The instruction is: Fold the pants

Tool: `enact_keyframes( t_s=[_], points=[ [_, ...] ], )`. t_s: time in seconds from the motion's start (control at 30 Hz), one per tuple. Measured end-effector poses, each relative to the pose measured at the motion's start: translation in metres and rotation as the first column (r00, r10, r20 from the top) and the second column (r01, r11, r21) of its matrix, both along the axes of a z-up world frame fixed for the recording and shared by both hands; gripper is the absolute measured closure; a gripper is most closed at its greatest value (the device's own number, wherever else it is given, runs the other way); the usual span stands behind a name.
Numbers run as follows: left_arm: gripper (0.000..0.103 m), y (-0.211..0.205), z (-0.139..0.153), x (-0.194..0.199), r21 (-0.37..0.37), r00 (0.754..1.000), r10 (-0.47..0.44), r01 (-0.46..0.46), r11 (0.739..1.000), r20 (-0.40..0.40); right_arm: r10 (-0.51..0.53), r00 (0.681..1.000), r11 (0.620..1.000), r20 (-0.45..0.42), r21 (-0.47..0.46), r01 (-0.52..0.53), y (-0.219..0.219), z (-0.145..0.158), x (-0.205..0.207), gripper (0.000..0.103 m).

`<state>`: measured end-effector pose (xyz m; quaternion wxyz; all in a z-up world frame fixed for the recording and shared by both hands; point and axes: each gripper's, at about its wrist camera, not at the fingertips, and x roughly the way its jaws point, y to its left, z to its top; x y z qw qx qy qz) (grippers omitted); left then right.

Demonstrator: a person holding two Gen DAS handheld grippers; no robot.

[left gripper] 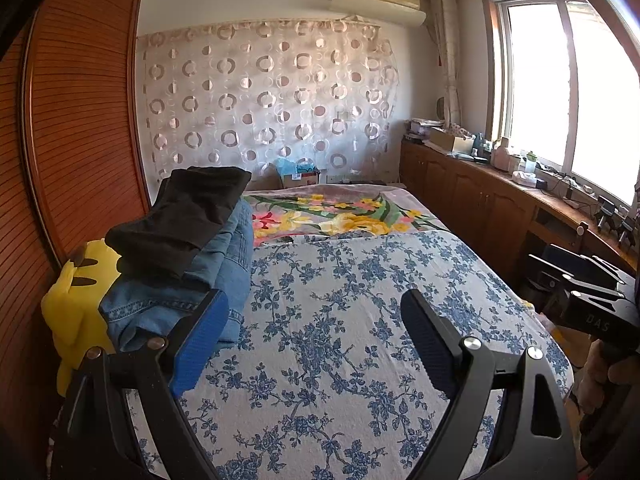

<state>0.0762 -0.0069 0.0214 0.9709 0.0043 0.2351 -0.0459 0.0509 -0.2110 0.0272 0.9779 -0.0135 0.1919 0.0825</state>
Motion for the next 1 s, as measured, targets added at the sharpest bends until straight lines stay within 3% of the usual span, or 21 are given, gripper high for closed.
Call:
enact_keyframes(
  t_s=[1.0],
  points=[
    [0.015,0.0023,-0.0004,-0.0011,0.001,1.000,0.005,-0.005,1.000,0.002,0.002,1.000,1.000,0.002,0.002,-0.002,0.0056,-0.0034,-0.0002,0.035]
  ],
)
